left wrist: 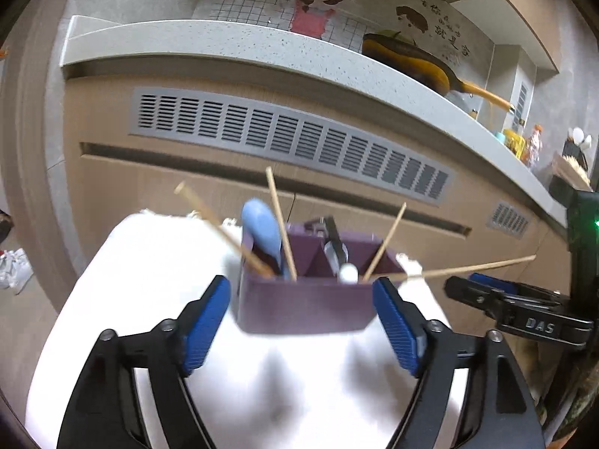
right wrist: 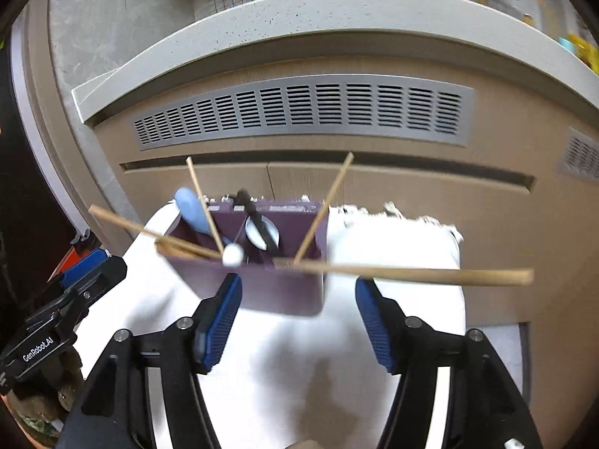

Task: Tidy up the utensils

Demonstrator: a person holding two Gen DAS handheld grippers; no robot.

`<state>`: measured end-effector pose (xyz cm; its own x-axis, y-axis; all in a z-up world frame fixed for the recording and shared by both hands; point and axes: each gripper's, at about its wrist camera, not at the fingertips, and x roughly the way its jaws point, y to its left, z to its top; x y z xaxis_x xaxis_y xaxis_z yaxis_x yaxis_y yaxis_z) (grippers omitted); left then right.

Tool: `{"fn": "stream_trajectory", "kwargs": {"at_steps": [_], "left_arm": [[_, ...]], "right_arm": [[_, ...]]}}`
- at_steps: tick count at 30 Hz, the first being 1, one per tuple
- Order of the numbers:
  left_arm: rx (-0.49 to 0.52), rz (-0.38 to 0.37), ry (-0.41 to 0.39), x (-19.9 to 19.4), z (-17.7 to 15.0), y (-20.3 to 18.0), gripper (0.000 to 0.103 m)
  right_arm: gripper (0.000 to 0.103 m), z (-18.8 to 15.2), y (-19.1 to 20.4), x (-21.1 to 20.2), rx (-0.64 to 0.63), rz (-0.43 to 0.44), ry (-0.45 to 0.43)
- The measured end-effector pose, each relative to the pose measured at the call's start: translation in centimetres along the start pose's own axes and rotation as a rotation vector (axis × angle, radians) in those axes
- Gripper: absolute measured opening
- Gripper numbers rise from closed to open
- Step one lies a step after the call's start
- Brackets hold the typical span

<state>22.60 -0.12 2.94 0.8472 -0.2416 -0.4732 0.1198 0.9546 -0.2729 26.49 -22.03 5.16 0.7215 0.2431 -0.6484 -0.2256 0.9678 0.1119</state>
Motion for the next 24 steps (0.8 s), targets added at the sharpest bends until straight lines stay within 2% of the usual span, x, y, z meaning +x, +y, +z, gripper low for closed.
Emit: {"fn": "stream_trajectory", "kwargs": {"at_steps": [4, 6, 8, 14, 18, 24], "left_arm": [[0.043, 0.05, -0.019, -3.4, -2.8, -0.4, 0.093], [0.078, 0.069, -0.022, -5.2, -4.2, -0.9, 0.098], [0.103, 0.081, -0.021, -6.7, -5.3, -1.2, 0.102], [0.13, 0.116, -0.01, -10.5, -8.8, -2.1, 0.103], [0.168, 0.207, -0.016, -12.1, -10.8, -3.3, 0.103], [0.197, 0.203, -0.027, -13.3, -11.8, -4.3, 0.103]], "right_arm": [[0.075, -4.0, 0.4, -3.2, 0.014, -0.019, -0.06], [0.085, -5.6, 1.0, -4.7, 0.018, -0.028, -0.085], [0.087, -7.2, 1.6, -6.2, 0.018, -0.03, -0.111], [0.09, -11.7, 2.8, -9.5, 0.009, 0.044, -0.136], [0.094, -15.0, 3.9, -10.4, -0.018, -0.009, -0.132], [0.099, -17.6, 3.0, -11.0, 0.058, -0.061, -0.134]]}}
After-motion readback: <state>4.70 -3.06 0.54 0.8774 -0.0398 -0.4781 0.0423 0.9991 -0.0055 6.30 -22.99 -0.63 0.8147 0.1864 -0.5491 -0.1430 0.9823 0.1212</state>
